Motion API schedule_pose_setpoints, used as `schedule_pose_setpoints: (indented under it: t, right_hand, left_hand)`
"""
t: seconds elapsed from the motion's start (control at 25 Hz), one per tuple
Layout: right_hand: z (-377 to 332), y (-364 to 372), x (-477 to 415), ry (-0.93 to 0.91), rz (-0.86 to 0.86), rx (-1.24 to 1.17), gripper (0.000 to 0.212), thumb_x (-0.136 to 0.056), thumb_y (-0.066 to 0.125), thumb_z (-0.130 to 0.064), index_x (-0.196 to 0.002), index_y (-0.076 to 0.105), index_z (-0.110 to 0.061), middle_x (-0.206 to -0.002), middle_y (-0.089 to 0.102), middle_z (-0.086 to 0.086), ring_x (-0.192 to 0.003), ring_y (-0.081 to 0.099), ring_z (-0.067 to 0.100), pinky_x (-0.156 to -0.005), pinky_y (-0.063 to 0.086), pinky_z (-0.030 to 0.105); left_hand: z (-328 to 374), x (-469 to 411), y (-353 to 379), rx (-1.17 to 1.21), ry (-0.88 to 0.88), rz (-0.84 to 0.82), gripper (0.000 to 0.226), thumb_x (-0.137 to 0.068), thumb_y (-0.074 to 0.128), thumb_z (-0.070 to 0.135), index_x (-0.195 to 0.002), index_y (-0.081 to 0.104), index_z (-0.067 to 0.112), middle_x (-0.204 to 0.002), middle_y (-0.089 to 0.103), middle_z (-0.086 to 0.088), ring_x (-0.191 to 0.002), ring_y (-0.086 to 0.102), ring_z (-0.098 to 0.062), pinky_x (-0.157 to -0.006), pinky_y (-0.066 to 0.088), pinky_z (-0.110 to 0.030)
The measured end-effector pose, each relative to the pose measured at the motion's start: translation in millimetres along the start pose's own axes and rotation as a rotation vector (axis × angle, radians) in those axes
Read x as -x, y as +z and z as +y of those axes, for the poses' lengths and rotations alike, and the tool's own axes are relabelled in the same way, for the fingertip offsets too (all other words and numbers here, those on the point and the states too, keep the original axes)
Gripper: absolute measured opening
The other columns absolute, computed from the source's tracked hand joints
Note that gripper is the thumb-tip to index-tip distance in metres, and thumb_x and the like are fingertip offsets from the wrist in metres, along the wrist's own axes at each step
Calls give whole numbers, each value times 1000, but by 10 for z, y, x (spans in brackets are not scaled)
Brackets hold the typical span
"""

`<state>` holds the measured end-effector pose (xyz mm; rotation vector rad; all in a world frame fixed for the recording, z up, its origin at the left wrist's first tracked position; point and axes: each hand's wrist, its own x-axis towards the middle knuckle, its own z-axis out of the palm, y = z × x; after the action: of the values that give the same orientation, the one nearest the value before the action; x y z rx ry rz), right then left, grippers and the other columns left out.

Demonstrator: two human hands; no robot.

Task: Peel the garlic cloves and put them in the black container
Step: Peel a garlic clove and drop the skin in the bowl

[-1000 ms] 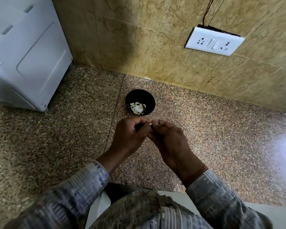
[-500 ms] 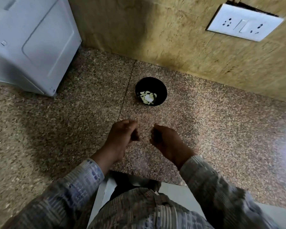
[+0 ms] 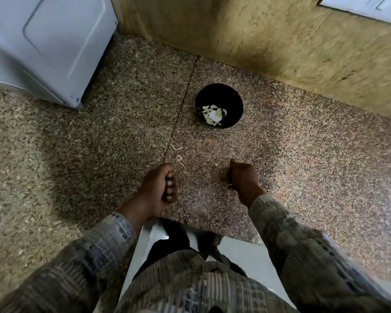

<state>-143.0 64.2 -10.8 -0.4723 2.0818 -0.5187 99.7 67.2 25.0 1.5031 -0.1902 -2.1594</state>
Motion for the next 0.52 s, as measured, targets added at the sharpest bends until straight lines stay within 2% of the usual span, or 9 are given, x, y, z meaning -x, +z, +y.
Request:
schedule_pose_setpoints:
  t: [0.08, 0.12, 0.2, 0.28, 0.4, 0.48, 0.52]
  right_hand:
    - [154, -90, -73, -45, 51, 90, 47, -88, 72, -52, -66, 71, -10, -63, 73, 6, -64, 73, 30, -75, 63, 49]
    - [198, -126, -66, -84, 68, 129, 41, -83, 79, -49, -67, 71, -11, -64, 73, 5, -66, 73, 29, -73, 62, 49]
    - [220, -149, -7, -186, 63, 227, 25, -80, 85, -39, -77, 72, -18, -72, 74, -2, -70, 71, 20, -69, 61, 39]
    - [191, -117, 28, -298, 13, 310, 13, -84, 83, -29, -90, 73, -24, -84, 75, -8, -75, 68, 11, -66, 56, 27]
    - [142, 4, 10, -461, -10, 392, 14, -90, 76, -29, -103, 72, -25, -91, 73, -5, -79, 67, 14, -70, 56, 28]
    - [131, 98, -54, -577, 19, 508, 6, -94, 68, -27, -94, 70, -22, -86, 69, -1, -75, 65, 18, -65, 51, 28]
    - [117, 131, -80, -618, 30, 545, 10, -95, 63, -23, -87, 69, -19, -83, 68, 2, -73, 65, 21, -62, 46, 27]
  left_hand:
    - [-51, -61, 33, -88, 48, 28, 38, -105, 53, 32, -69, 47, 21, -56, 40, 5, -42, 34, -8, -39, 26, -19]
    - [-78, -80, 50, -134, 77, 36, 35, -105, 55, 31, -73, 52, 19, -58, 49, 3, -44, 41, -9, -40, 32, -20]
    - [-120, -92, 66, -200, 125, 47, 25, -104, 58, 22, -83, 64, 10, -69, 66, -4, -51, 56, -10, -43, 46, -23]
    - [-145, -100, 65, -228, 143, 49, 17, -102, 59, 10, -94, 71, 3, -80, 75, -9, -61, 66, -12, -54, 57, -25]
    - [-154, -109, 46, -204, 121, 45, 15, -100, 58, 0, -100, 74, -2, -86, 76, -15, -70, 71, -19, -64, 63, -31]
    - [-157, -120, 27, -208, 112, 47, 17, -98, 58, -3, -97, 75, -3, -86, 76, -18, -69, 72, -22, -64, 63, -33]
    - [-157, -121, 19, -212, 113, 49, 19, -97, 56, -6, -95, 75, -3, -85, 75, -19, -68, 72, -22, -63, 63, -33]
